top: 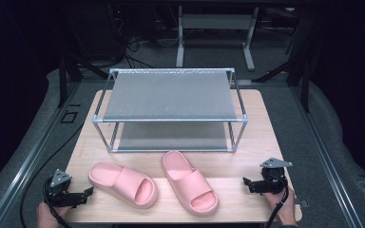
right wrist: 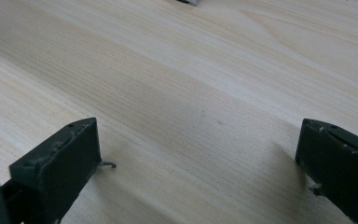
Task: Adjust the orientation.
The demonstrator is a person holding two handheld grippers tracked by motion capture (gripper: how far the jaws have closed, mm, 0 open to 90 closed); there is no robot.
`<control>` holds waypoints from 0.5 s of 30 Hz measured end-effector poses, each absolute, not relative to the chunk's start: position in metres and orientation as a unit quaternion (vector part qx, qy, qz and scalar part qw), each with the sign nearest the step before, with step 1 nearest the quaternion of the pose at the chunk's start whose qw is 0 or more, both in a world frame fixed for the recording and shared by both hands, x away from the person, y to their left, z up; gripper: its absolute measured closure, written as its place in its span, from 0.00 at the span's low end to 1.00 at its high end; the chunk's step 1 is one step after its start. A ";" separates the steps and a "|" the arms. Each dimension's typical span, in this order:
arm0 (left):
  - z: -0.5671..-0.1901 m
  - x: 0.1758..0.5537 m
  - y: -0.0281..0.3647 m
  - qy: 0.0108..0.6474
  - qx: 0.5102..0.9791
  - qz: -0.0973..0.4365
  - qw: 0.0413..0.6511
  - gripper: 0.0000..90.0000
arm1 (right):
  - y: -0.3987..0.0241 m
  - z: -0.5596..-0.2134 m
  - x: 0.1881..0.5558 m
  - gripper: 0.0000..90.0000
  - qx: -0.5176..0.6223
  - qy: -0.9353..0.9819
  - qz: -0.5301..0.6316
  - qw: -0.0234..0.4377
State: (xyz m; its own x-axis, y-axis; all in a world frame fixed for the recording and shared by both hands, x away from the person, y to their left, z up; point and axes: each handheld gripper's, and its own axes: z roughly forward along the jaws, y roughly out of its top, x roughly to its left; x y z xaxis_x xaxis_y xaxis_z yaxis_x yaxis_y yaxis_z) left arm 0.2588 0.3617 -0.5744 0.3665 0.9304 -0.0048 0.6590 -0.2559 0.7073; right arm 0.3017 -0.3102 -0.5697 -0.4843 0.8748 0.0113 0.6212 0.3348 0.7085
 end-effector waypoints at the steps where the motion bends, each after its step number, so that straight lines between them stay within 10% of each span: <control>1: -0.574 0.259 0.362 0.518 0.765 0.212 0.318 0.00 | -0.310 -0.570 0.302 0.00 0.472 0.795 0.330 0.193; 15: -0.534 0.244 0.364 0.478 0.800 0.191 0.309 0.00 | -0.309 -0.570 0.302 0.00 0.470 0.795 0.332 0.189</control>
